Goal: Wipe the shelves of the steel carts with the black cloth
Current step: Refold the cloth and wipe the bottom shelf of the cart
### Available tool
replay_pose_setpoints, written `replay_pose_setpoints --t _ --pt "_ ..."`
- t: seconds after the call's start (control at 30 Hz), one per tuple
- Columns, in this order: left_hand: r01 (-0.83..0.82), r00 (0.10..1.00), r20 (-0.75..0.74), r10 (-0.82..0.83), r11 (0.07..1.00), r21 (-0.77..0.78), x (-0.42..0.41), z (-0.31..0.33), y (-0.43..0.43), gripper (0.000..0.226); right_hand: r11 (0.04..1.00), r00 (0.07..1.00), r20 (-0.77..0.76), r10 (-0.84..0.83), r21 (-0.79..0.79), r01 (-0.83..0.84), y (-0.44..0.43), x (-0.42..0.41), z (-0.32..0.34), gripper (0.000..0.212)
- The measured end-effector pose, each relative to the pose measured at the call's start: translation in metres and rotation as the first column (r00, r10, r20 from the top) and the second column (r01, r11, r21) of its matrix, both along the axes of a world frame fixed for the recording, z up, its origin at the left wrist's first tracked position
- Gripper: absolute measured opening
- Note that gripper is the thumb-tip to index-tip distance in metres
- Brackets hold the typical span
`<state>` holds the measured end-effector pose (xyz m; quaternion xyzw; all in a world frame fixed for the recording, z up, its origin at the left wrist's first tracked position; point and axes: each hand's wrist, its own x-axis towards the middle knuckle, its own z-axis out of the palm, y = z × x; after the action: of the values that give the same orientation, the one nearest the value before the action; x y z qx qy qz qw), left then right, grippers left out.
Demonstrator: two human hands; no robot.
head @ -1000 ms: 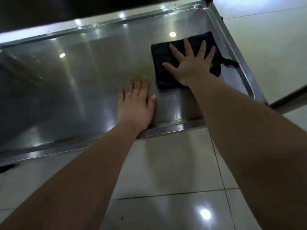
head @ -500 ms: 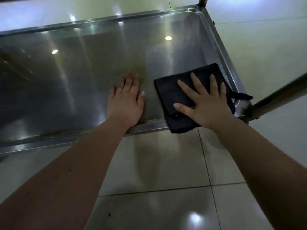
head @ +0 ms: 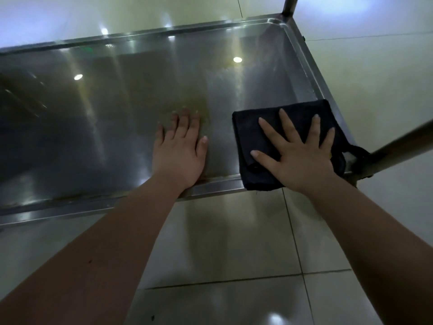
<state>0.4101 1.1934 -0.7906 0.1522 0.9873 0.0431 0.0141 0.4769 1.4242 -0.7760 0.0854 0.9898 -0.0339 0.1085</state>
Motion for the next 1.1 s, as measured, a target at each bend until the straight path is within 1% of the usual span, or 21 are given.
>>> replay_pose_setpoints --t 0.13,0.2,0.3,0.4,0.57,0.73,0.83,0.93,1.03,1.07,1.1 --pt "-0.014 1.000 0.012 0.014 1.000 0.004 -0.001 0.000 0.002 0.059 1.000 0.999 -0.047 -0.006 -0.006 0.006 0.012 -0.052 0.001 0.074" --pt "-0.009 1.000 0.014 0.009 1.000 -0.003 -0.001 -0.001 0.003 0.058 1.000 0.999 -0.041 -0.010 -0.002 0.010 0.013 -0.084 0.001 0.073" --pt "0.001 1.000 0.001 -0.001 1.000 -0.016 0.000 -0.001 0.003 0.067 1.000 0.998 -0.056 0.004 0.014 -0.003 0.012 -0.122 0.000 0.074" --pt "0.002 1.000 -0.009 -0.003 1.000 -0.022 0.000 -0.001 0.002 0.076 1.000 0.994 -0.108 0.006 -0.004 -0.006 0.011 -0.145 -0.002 0.074" --pt "-0.004 1.000 0.023 0.004 1.000 -0.024 -0.003 0.000 0.004 0.076 0.999 0.996 -0.083 -0.039 -0.010 0.038 0.006 -0.166 0.002 0.078" --pt "-0.009 1.000 0.025 0.010 0.999 -0.033 -0.003 -0.001 0.003 0.074 0.999 0.998 -0.066 0.010 -0.050 -0.013 0.009 -0.144 0.003 0.077" --pt "-0.005 0.999 0.041 0.006 1.000 -0.027 -0.004 -0.001 0.002 0.068 0.997 0.998 -0.009 0.055 -0.050 -0.056 0.013 -0.102 0.005 0.075" --pt "-0.002 0.999 0.047 0.002 1.000 -0.011 -0.004 0.001 0.003 0.064 0.996 0.998 -0.015 0.062 -0.067 -0.063 0.015 -0.041 0.004 0.075" --pt "-0.008 0.998 0.065 0.009 1.000 -0.007 -0.003 0.002 0.001 0.059 0.999 0.999 -0.025 0.041 -0.018 -0.042 0.011 -0.003 -0.002 0.078" --pt "-0.011 0.997 0.070 0.010 1.000 0.015 -0.003 0.003 0.001 0.059 0.999 0.999 -0.033 0.035 -0.010 -0.036 0.011 -0.001 -0.003 0.079" --pt "-0.011 0.997 0.081 0.006 0.998 0.069 -0.005 0.004 0.001 0.058 1.000 0.999 -0.039 0.028 -0.008 -0.029 0.011 -0.003 -0.003 0.079"
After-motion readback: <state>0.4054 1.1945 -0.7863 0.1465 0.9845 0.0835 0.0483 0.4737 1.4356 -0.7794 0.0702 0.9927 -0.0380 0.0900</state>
